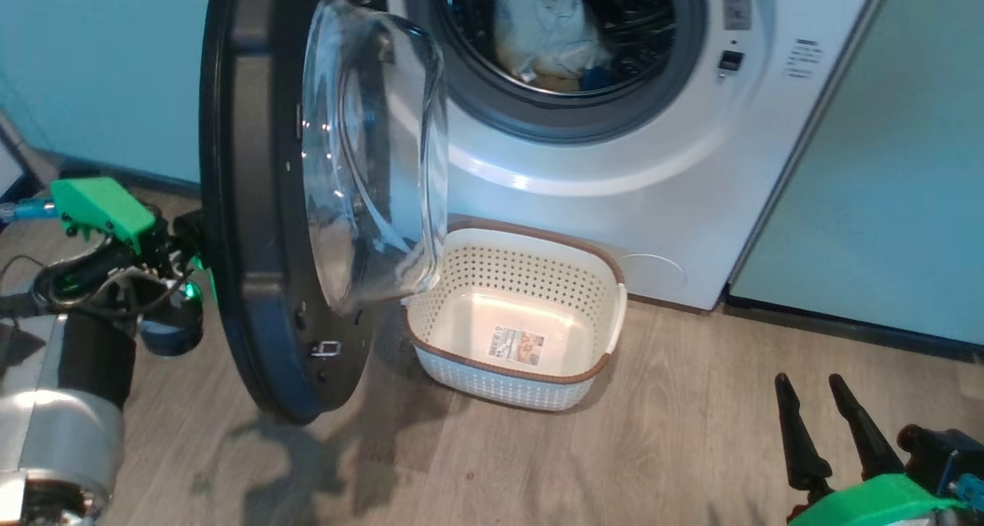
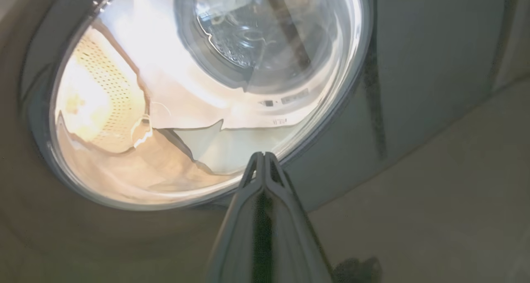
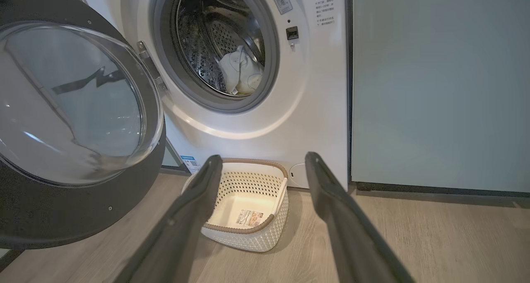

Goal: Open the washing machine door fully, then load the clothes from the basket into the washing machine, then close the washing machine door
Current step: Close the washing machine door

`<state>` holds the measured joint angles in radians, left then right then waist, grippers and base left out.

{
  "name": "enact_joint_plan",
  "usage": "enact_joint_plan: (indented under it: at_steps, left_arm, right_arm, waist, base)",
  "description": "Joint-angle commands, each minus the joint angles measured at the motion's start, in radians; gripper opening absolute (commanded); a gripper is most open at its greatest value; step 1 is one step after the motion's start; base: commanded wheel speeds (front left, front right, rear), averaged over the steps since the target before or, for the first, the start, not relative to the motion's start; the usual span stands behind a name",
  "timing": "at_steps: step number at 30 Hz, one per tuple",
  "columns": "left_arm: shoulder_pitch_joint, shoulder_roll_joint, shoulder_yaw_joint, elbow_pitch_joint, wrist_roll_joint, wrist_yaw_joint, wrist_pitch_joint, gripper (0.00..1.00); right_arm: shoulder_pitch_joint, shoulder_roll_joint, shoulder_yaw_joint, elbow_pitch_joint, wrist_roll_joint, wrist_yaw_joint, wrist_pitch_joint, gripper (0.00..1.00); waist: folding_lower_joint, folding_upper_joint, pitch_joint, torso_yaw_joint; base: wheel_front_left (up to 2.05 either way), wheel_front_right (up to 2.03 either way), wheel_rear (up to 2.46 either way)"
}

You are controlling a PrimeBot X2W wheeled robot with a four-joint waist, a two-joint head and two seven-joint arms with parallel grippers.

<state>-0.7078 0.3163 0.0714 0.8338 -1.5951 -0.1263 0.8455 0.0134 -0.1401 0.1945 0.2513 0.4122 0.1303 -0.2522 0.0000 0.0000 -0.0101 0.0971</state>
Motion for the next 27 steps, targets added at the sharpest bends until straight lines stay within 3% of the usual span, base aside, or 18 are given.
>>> enact_joint_plan:
  at_steps: [1, 27]
  left_arm:
    - [-0.025, 0.030, 0.037, -0.049, -0.012, -0.004, 0.003, 0.00]
    - [0.069, -0.058, 0.056, -0.245, 0.004, 0.001, -0.100, 0.00]
  right_arm:
    - [-0.024, -0.006, 0.015, -0.026, 0.002, 0.000, -0.010, 1.00]
    - [-0.058, -0.024, 0.011, -0.038, -0.009, 0.000, -0.010, 1.00]
  waist:
    - [0.0000, 0.0000, -0.001, -0.022]
    - [0.0000, 0.0000, 0.024, -0.314]
  base:
    - [0.00, 0.00, 0.00]
    - [0.00, 0.00, 0.00]
